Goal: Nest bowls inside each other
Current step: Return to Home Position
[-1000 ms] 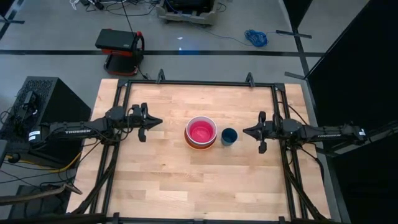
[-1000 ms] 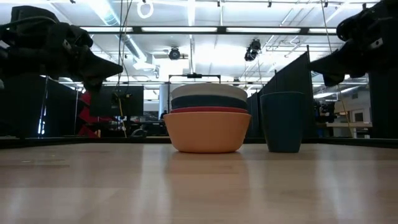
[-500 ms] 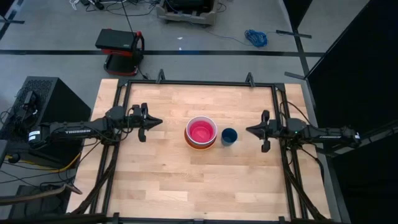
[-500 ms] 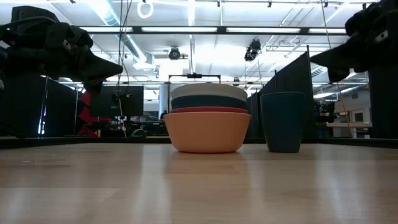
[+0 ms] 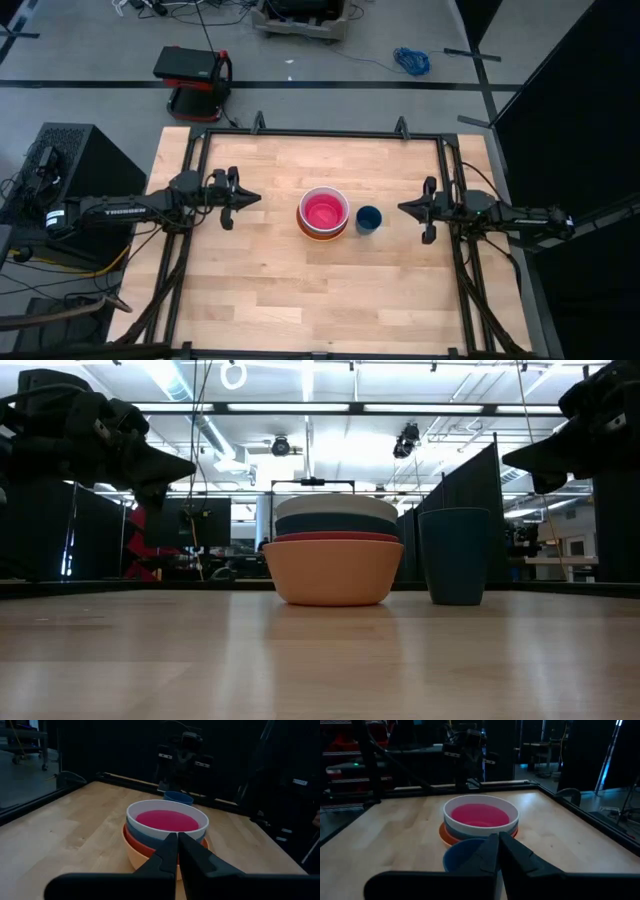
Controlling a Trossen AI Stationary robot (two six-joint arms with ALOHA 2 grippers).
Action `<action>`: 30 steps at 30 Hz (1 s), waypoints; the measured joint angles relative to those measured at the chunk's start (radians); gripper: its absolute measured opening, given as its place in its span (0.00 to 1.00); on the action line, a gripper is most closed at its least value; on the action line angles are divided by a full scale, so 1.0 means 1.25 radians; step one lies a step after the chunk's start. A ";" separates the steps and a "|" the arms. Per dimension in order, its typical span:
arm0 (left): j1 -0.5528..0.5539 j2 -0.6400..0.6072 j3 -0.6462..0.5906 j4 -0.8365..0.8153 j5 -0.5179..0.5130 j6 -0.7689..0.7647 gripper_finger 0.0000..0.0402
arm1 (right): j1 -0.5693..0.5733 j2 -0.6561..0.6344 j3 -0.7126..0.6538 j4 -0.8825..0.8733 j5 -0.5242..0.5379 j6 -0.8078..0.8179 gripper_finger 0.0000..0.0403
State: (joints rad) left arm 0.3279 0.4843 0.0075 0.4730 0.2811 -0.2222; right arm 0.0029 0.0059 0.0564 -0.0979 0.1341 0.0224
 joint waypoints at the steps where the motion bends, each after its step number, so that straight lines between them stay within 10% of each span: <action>1: 0.000 0.000 0.000 0.000 0.002 0.000 0.00 | 0.000 -0.003 0.000 -0.004 0.001 0.000 0.00; 30: 0.019 0.169 0.111 0.071 0.055 0.021 0.00 | 0.000 -0.003 0.000 -0.009 -0.007 0.001 0.00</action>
State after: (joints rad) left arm 0.3512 0.6960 0.1460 0.5618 0.3505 -0.1958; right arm 0.0029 0.0025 0.0567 -0.1088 0.1260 0.0235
